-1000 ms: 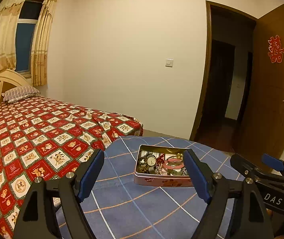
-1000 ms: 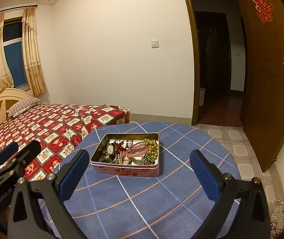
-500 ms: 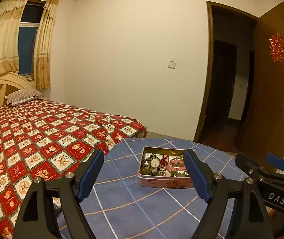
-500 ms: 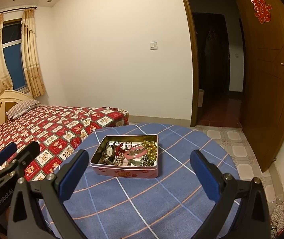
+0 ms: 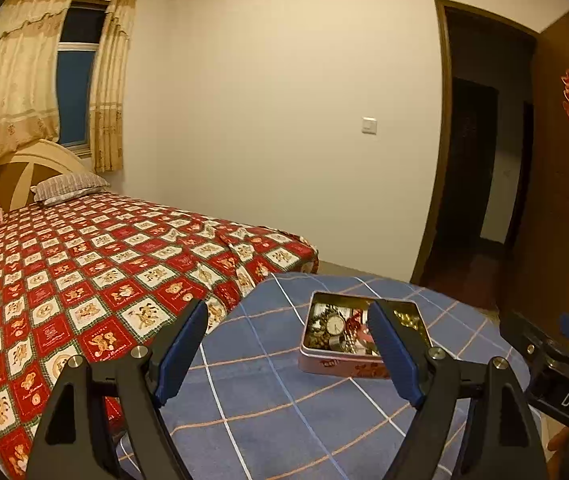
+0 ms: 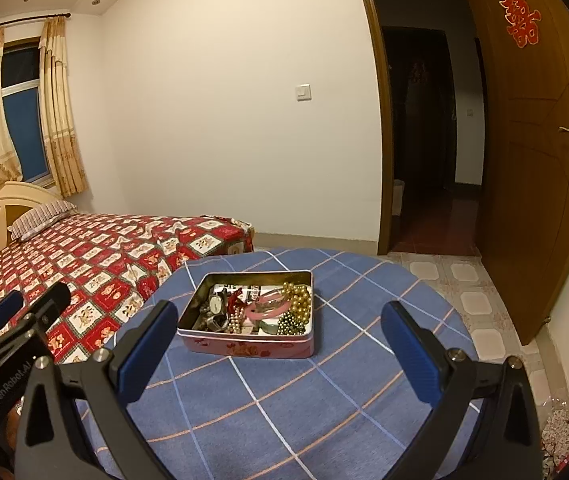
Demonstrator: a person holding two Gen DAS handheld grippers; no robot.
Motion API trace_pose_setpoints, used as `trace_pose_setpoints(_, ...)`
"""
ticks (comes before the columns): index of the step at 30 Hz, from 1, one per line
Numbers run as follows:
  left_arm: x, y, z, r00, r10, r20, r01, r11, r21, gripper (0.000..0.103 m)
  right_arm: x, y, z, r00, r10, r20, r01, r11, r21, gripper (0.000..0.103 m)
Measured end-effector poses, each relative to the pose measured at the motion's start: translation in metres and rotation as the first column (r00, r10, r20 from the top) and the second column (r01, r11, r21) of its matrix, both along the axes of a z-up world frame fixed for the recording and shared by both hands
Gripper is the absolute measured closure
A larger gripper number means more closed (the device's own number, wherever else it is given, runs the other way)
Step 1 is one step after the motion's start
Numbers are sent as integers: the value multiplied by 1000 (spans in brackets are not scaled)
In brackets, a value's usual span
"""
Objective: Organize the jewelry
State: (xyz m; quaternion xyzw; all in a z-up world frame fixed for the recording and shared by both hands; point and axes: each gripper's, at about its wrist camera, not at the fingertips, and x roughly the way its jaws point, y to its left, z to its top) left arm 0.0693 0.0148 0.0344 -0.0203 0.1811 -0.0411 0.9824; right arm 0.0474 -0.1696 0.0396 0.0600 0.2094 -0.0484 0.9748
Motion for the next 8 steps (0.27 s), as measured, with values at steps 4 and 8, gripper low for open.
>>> trace_pose_setpoints(4,1,-4,-1,1000,-9,-4,9,1000,12,21,1,0,-1,1000,1,-3,-1,1000,-1,0)
trace_pose_setpoints(8,2,-8,-2,1000,-25,-3,25,999,27,21,3,-1,-3,1000,-6,-8,6,1000,-3,0)
